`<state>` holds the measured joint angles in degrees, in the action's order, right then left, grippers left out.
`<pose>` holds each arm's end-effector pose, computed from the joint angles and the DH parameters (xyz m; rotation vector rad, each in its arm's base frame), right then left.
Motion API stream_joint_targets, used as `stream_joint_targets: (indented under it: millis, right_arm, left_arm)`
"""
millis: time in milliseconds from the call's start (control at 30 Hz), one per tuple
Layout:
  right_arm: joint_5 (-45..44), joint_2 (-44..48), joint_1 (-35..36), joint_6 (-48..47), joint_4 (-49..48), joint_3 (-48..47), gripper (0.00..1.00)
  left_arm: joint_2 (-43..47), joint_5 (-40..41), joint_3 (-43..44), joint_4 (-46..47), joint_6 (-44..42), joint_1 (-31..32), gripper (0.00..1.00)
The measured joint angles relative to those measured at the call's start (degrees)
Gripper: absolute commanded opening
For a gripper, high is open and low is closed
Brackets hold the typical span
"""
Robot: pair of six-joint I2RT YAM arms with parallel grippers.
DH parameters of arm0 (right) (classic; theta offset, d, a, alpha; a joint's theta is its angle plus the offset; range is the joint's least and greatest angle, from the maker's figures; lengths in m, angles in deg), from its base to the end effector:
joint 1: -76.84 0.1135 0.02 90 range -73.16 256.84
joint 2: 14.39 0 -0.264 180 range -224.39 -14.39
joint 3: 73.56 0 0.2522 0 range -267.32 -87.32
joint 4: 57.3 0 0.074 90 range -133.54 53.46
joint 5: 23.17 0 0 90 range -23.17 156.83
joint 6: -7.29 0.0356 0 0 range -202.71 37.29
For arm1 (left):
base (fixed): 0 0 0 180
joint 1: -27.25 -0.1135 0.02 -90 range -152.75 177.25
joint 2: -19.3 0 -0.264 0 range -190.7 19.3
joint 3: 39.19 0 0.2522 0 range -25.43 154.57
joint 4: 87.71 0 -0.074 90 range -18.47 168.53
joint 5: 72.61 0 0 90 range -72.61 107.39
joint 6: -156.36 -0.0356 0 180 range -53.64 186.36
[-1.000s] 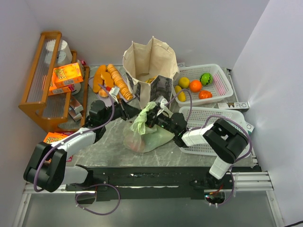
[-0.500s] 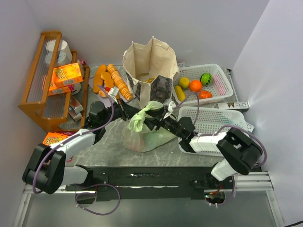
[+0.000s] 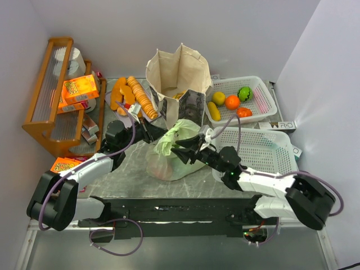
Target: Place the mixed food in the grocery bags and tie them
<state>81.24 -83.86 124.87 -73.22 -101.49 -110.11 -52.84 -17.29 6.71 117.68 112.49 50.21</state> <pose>0.1576 0.1885 0.2449 -0.6841 1.2849 1.0032 0.2393 -0.1234 0.2517 0.1705 1.7656 -1.3833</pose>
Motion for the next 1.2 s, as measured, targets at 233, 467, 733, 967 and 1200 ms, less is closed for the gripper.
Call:
stream_joint_targets:
  millis: [233,467,733,967,1200]
  right_arm:
    - [-4.04,8.70,4.68,-0.76,9.42,-0.07,0.50]
    - [-8.90,5.49,7.52,1.31,20.15,-6.16,0.52]
    - [-11.32,2.80,7.72,5.35,25.88,-9.27,0.52]
    - [-11.43,1.20,7.72,7.04,26.69,-9.49,0.52]
    - [-11.21,-1.70,7.72,7.50,25.11,-11.04,0.50]
  left_arm:
    - [0.00,0.00,0.00,0.02,-0.02,0.00,0.01]
    - [1.09,0.07,0.00,-0.37,-0.55,0.00,0.01]
    - [1.44,0.04,0.00,-0.50,-0.70,0.00,0.01]
    - [1.68,0.04,0.00,-0.63,-1.03,0.00,0.01]
    - [2.05,0.02,0.00,-0.57,-1.07,0.00,0.01]
